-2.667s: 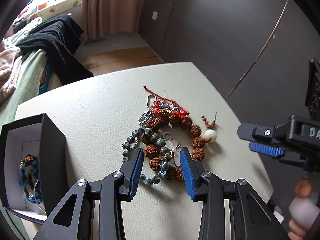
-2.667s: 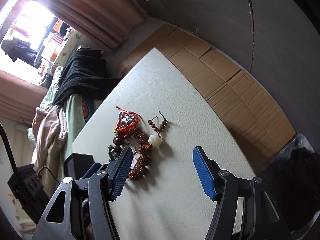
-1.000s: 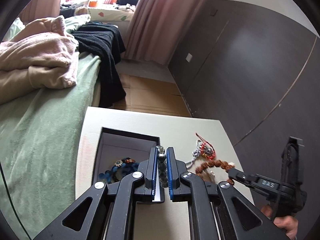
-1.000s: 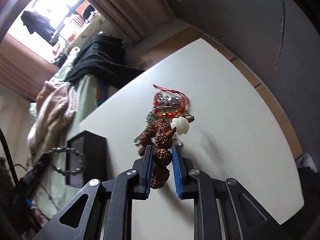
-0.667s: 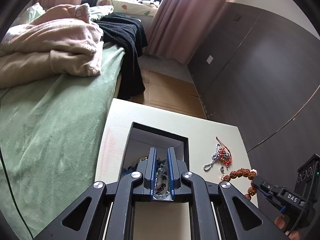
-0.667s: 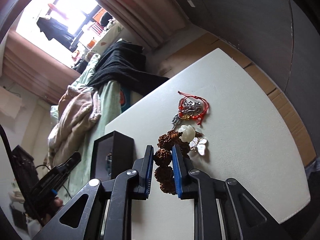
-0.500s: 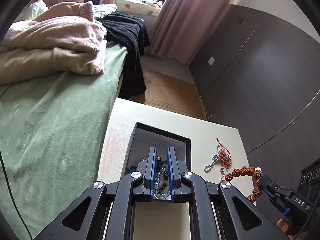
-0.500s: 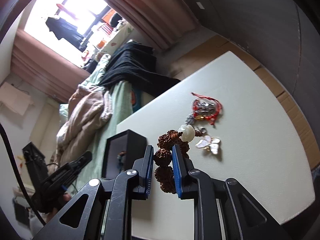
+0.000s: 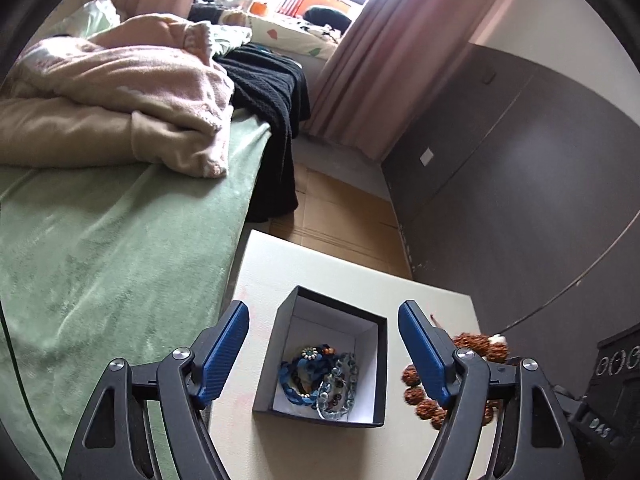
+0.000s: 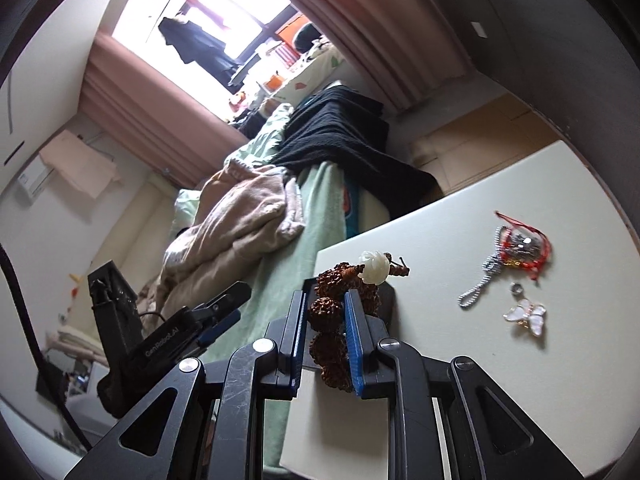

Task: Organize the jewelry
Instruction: 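Drop the grey bracelet into the box with the left tool while the right tool lowers the brown strand in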

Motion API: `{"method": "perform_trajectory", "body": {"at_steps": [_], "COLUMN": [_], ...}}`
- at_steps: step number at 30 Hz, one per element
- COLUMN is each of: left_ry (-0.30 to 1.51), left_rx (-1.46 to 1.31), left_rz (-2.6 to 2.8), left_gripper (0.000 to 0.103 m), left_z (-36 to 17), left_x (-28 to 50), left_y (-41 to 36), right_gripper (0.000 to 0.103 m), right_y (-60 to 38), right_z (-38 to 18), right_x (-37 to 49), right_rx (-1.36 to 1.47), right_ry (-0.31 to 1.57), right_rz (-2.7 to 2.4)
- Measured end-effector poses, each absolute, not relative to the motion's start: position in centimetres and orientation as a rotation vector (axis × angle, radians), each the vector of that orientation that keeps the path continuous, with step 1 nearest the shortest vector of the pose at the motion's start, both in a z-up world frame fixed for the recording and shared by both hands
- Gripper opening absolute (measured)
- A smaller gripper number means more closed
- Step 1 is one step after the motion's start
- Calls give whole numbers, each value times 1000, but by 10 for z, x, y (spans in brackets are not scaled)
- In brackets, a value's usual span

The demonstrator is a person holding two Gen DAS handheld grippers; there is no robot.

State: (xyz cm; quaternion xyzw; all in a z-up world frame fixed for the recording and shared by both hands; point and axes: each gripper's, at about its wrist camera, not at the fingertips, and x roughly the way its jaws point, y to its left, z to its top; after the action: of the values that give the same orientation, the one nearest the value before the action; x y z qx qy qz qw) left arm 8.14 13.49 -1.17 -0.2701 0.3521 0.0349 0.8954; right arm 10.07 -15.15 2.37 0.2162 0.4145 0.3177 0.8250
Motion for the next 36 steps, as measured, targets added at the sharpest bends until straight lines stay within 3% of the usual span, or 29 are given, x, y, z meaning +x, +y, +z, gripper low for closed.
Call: {"method": "perform_trajectory", "body": {"at_steps": [14,21,23,25,27,32,36], "left_ry": [681,676,671,670,671,672,680], "left_rx": [-644,-635,-630,-625,-617,-569,-543], "left_rz": [89,88,86,79,68,46,16], "left_gripper": [78,78,78,78,78,78,78], "left_z": [-7,-7,-6,-6,-7,-6,-7], "left_x": [68,69,69,70,72,77,84], "left_y": [165,162,159,154,149,129,112], "right_gripper": [20,23,28,45,55,60,80], "right_y": [-73,-58,-71,-87,-104,-145,-176], "right_z": [17,-7,-6,-1,4,10,13], "right_x": [105,108,110,109,108,110,113], "right_rx": [100,116,163,187,196,270,326], "right_ry": [811,969,973,955,934,940,932], "right_rz": [541,648,649,617,580,525,467]}}
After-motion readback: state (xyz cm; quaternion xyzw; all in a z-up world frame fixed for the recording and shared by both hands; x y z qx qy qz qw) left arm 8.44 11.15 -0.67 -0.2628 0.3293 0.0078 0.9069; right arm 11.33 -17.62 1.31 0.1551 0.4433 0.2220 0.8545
